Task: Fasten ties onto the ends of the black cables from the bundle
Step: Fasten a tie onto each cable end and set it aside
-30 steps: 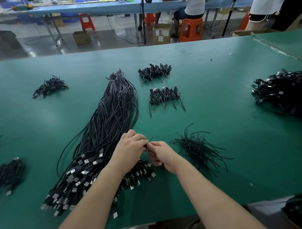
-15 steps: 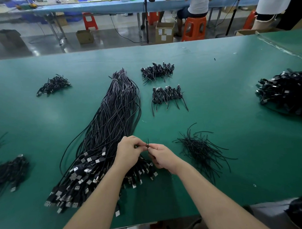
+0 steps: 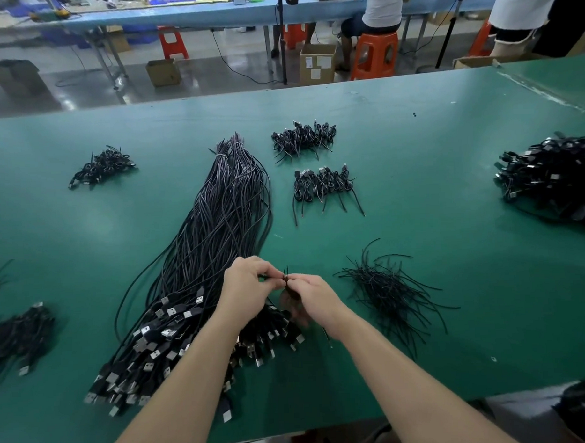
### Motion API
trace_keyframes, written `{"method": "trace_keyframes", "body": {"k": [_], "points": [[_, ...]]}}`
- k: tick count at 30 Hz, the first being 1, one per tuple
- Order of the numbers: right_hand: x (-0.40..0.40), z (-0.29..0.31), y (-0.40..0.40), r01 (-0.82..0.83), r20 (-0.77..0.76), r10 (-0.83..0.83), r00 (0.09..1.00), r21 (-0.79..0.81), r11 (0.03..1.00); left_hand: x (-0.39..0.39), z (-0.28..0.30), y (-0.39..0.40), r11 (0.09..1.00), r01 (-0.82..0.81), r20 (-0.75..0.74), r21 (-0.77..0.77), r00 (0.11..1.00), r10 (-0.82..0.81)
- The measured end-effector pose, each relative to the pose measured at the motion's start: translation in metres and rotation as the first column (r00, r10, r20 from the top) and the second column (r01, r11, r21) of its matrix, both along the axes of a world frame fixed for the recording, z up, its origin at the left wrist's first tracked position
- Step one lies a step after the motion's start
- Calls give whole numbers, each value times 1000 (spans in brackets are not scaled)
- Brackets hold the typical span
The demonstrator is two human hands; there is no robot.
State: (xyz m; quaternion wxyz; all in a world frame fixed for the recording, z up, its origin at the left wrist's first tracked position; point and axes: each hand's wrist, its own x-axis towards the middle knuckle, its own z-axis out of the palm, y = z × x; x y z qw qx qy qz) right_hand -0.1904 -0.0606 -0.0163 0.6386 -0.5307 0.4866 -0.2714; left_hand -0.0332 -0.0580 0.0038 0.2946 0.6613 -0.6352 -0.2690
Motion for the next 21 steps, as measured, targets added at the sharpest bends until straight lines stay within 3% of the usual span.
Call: {"method": "trace_keyframes", "body": {"k": [3, 7, 14, 21], "points": [[0, 9, -6, 73, 161, -94, 982, 132, 989, -1, 12, 0, 990, 37, 15, -139, 999, -36], [2, 16, -12, 146, 254, -204, 945, 229, 962, -6, 26, 0, 970, 29, 14, -241, 1000, -26], [-7, 26, -12, 68, 412, -163, 897, 235, 970, -10, 41, 1, 983, -14, -49, -181, 999, 6], [-10, 37, -13, 49, 432, -135, 891, 205, 978, -13, 49, 1, 977, -7, 8, -214, 1000, 9]]}}
